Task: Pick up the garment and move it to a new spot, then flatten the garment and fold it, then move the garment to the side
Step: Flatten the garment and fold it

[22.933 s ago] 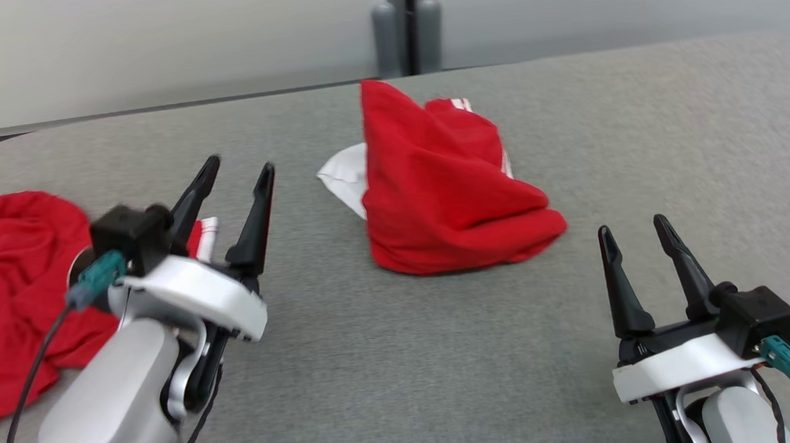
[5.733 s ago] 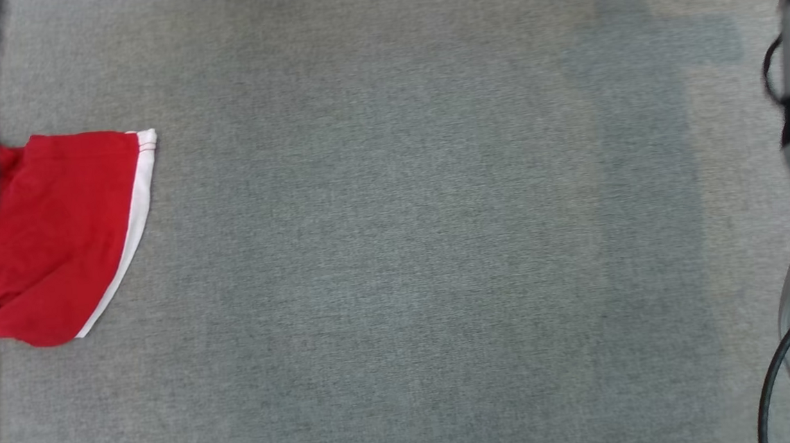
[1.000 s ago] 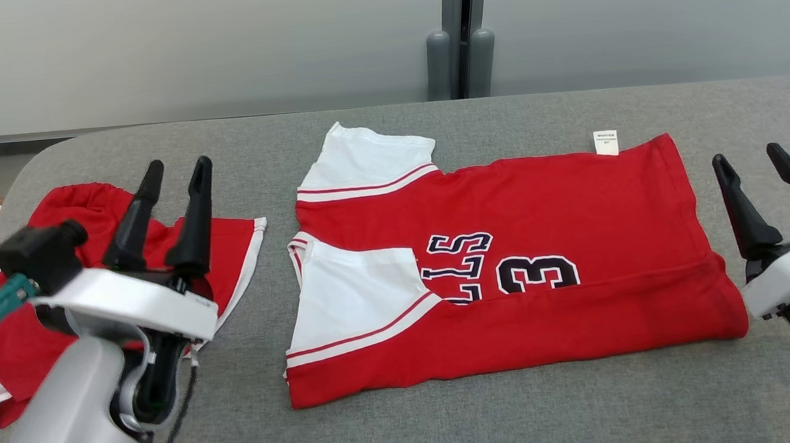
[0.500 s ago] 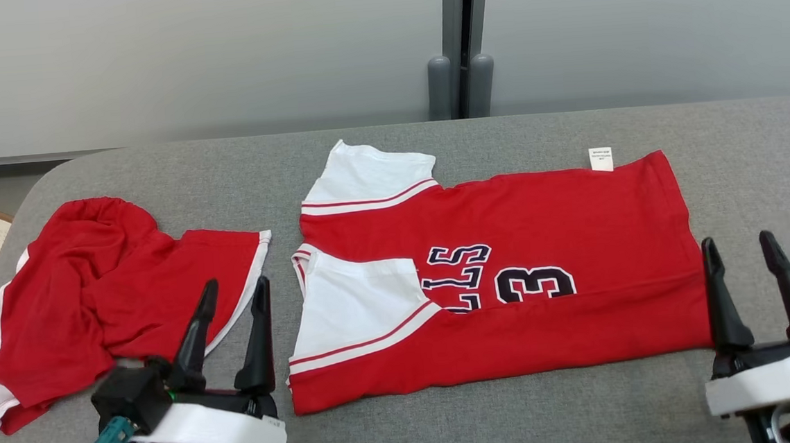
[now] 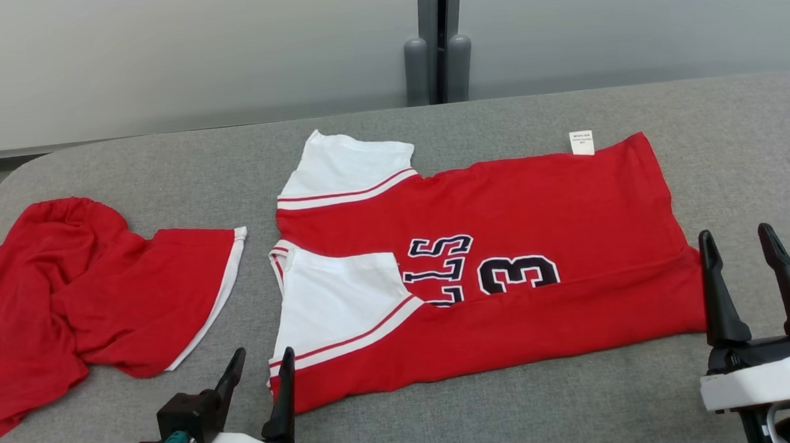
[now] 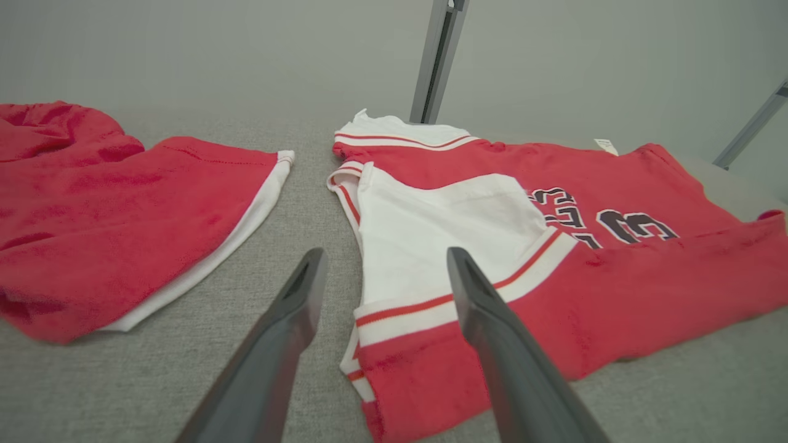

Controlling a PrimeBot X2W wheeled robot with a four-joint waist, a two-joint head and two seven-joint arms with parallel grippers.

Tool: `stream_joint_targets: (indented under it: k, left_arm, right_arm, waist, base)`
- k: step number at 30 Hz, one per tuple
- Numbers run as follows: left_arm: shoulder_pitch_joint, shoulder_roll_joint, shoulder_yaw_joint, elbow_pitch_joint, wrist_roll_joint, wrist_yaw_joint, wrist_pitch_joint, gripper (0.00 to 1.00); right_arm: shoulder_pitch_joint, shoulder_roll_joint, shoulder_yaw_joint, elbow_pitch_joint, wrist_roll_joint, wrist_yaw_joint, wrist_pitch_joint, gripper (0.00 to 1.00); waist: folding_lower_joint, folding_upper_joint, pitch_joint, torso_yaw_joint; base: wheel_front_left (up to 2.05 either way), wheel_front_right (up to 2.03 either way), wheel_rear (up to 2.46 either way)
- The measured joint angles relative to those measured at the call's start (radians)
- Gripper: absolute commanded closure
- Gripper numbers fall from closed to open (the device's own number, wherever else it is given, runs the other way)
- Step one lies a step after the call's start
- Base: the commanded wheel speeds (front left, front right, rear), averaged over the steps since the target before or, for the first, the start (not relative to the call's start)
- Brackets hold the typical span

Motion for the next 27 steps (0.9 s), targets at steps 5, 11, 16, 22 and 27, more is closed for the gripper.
stream_joint_targets:
  k: [5,11,16,22,27]
  left_arm:
    - [-0.041,-0.001,-0.013,0.138,0.001,0.023,0.000,0.00]
    - [-0.098,-0.002,-0.041,0.267,0.004,0.038,0.018,0.00]
    - [-0.129,-0.001,-0.054,0.323,-0.003,0.039,0.028,0.00]
    - [-0.167,-0.002,-0.084,0.371,-0.021,0.020,0.028,1.00]
    - [-0.174,-0.001,-0.084,0.333,-0.024,0.019,0.009,1.00]
  right_arm:
    - [0.001,0.018,-0.027,-0.002,0.019,0.000,0.000,0.00]
    - [-0.001,0.021,-0.027,-0.002,0.023,0.000,0.000,0.00]
    - [-0.001,0.021,-0.029,-0.002,0.021,0.000,0.000,0.00]
    - [-0.006,0.025,-0.061,0.046,0.005,0.000,-0.002,0.00]
    - [-0.020,0.025,-0.081,0.197,-0.025,0.000,-0.002,0.00]
  waist:
    - [0.0000,0.0000,0.009,-0.015]
    - [0.0000,0.0000,0.018,-0.028]
    - [0.0000,0.0000,0.020,-0.034]
    - [0.0000,0.0000,0.019,-0.034]
    - [0.0000,0.0000,0.017,-0.018]
  base:
    - [0.00,0.00,0.00]
    - [0.00,0.00,0.00]
    - [0.00,0.00,0.00]
    - [0.00,0.00,0.00]
    - [0.00,0.00,0.00]
